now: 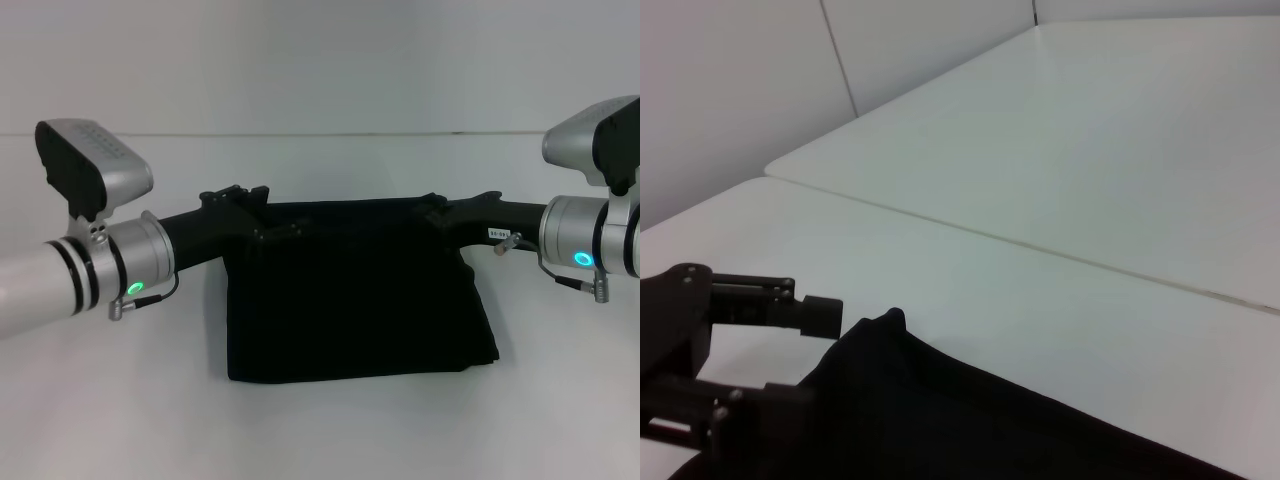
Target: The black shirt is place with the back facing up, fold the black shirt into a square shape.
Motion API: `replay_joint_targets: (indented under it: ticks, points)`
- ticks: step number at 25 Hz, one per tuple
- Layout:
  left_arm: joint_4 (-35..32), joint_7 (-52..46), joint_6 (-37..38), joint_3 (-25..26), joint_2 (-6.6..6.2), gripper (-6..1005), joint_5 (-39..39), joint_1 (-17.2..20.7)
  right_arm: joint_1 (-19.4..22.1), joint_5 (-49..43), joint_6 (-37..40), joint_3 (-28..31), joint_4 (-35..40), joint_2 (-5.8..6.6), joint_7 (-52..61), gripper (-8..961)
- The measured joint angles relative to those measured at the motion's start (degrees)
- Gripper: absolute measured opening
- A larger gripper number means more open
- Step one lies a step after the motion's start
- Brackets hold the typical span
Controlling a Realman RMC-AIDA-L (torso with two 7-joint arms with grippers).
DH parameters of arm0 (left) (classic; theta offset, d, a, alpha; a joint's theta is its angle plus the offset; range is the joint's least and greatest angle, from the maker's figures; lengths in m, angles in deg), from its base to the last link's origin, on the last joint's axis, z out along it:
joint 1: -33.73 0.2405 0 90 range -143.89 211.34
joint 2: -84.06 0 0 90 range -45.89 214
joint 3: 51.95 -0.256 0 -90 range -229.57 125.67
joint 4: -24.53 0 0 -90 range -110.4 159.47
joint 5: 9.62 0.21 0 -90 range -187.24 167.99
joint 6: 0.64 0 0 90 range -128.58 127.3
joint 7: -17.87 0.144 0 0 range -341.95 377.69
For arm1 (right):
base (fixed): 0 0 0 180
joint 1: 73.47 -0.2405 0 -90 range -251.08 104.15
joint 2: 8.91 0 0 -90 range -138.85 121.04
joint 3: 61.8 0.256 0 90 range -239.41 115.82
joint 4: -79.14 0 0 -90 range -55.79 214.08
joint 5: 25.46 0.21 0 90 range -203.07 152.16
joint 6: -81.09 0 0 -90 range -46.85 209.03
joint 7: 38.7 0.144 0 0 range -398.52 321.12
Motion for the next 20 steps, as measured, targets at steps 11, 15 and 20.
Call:
replay_joint_targets:
  ticks: [11,15,20]
  points:
    - [5.03,0.65,-13.22,-0.26,0.28,787,-1.34,-2.75,0.17,0.04,0.20,0.61,0.00,-0.14,0.10,8]
    - [6.40,0.96,-16.54,-0.10,0.29,787,-1.40,-3.56,0.20,0.07,0.30,0.71,0.00,-0.17,0.11,10]
    - [7.65,0.96,-19.24,0.08,0.36,788,-1.47,-4.33,-0.04,0.10,0.34,0.53,-0.15,-0.22,0.11,12]
